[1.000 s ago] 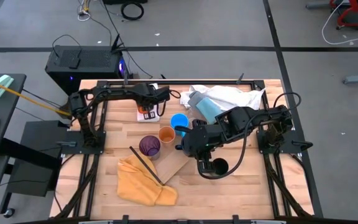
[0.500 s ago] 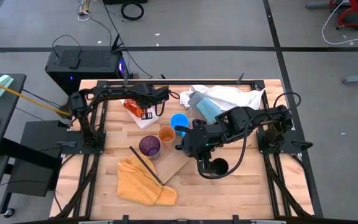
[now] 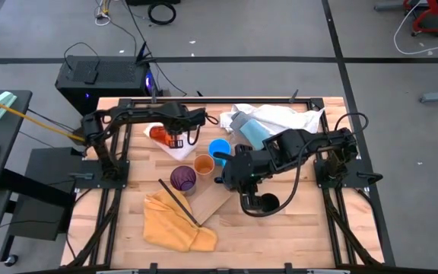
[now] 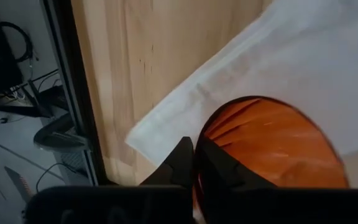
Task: Stack small to large cups/mugs on shelf
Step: Put the orange glass on the shelf
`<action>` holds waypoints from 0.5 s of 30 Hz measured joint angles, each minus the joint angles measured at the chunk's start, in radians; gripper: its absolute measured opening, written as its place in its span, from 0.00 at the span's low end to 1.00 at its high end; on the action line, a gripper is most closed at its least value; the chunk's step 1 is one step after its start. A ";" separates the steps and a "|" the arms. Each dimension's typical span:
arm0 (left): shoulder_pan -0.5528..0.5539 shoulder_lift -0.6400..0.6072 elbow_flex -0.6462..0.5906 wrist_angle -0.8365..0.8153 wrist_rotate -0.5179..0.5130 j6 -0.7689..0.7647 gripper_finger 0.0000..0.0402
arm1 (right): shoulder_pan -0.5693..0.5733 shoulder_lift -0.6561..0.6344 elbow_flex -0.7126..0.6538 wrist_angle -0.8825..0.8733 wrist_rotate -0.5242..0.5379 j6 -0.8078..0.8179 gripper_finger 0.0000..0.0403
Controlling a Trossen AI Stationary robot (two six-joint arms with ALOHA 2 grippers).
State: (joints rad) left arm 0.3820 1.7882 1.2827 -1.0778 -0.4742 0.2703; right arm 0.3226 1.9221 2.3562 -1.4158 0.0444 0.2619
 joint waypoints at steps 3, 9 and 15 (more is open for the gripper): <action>0.000 -0.026 0.000 -0.023 -0.001 -0.001 0.04 | -0.005 0.000 0.000 0.000 0.000 -0.003 0.26; 0.002 -0.088 0.015 -0.074 -0.044 0.005 0.04 | -0.013 0.000 0.000 -0.001 0.000 -0.009 0.26; 0.002 -0.100 0.154 -0.176 -0.058 -0.022 0.03 | -0.013 0.000 0.000 -0.001 0.000 -0.010 0.26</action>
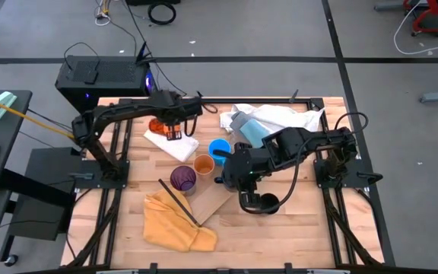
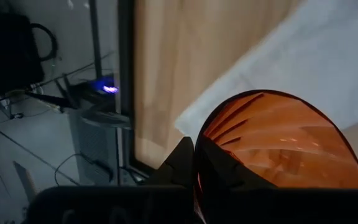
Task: Stack small to large cups/mugs on shelf
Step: Put the orange glass on the shelf
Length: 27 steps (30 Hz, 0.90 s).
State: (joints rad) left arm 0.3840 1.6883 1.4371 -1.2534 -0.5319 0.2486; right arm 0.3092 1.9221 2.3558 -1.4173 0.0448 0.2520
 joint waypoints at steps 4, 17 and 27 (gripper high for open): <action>-0.013 -0.002 0.182 -0.078 0.000 -0.015 0.03 | 0.001 0.000 0.000 -0.021 0.000 0.000 0.26; -0.018 -0.058 0.884 -0.244 0.268 -0.323 0.03 | 0.039 -0.074 -0.002 -0.155 0.107 0.037 0.24; -0.291 -0.123 0.763 -0.055 0.364 -0.567 0.03 | 0.037 -0.208 -0.096 -0.153 0.275 0.043 0.23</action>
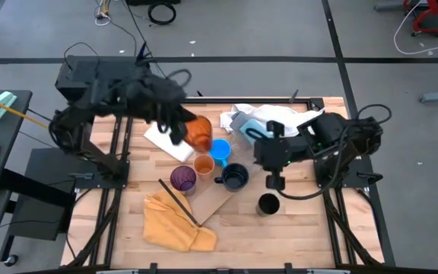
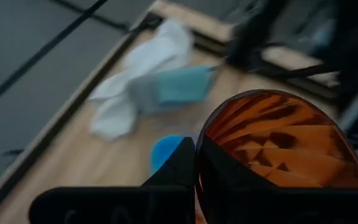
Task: Stack small to large cups/mugs on shelf
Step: Put the orange glass on the shelf
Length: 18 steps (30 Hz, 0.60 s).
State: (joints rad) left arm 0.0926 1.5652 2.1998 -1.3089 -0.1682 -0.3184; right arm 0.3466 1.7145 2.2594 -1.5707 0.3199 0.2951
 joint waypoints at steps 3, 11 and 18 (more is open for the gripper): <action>-0.097 0.028 0.000 0.096 -0.003 -0.043 0.03 | -0.005 -0.056 -0.095 0.001 0.002 0.029 0.23; -0.302 0.153 -0.001 0.081 -0.052 -0.138 0.03 | -0.003 -0.251 -0.426 0.008 0.002 0.194 0.23; -0.340 0.275 -0.001 0.093 -0.102 -0.187 0.03 | -0.003 -0.405 -0.663 0.177 0.045 0.291 0.23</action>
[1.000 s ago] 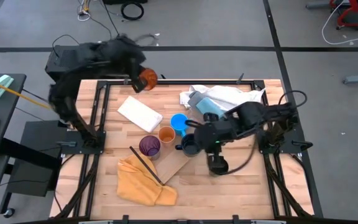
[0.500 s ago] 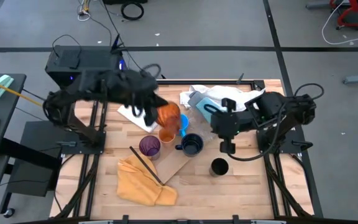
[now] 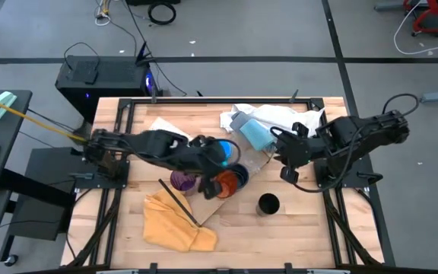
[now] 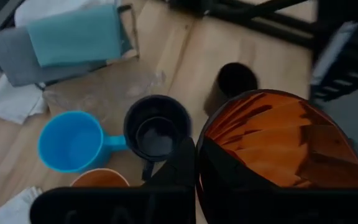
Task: Stack small to large cups/mugs on shelf
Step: Put the orange glass on the shelf
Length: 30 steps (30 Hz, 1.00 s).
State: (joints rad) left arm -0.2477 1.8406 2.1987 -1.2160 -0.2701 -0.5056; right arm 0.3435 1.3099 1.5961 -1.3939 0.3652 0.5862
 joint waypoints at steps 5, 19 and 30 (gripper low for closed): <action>-0.003 0.082 0.000 0.001 -0.021 -0.023 0.03 | 0.000 -0.043 -0.078 0.106 0.020 0.013 0.23; -0.081 0.135 0.000 -0.017 -0.249 -0.121 0.03 | 0.000 -0.044 -0.082 0.119 0.038 0.033 0.22; -0.125 0.129 0.001 -0.062 -0.318 -0.165 0.03 | 0.000 -0.044 -0.082 0.116 0.055 0.119 0.22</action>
State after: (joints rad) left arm -0.3726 1.9694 2.1998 -1.2782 -0.5880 -0.6702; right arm 0.3435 1.2663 1.5143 -1.2784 0.4198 0.7053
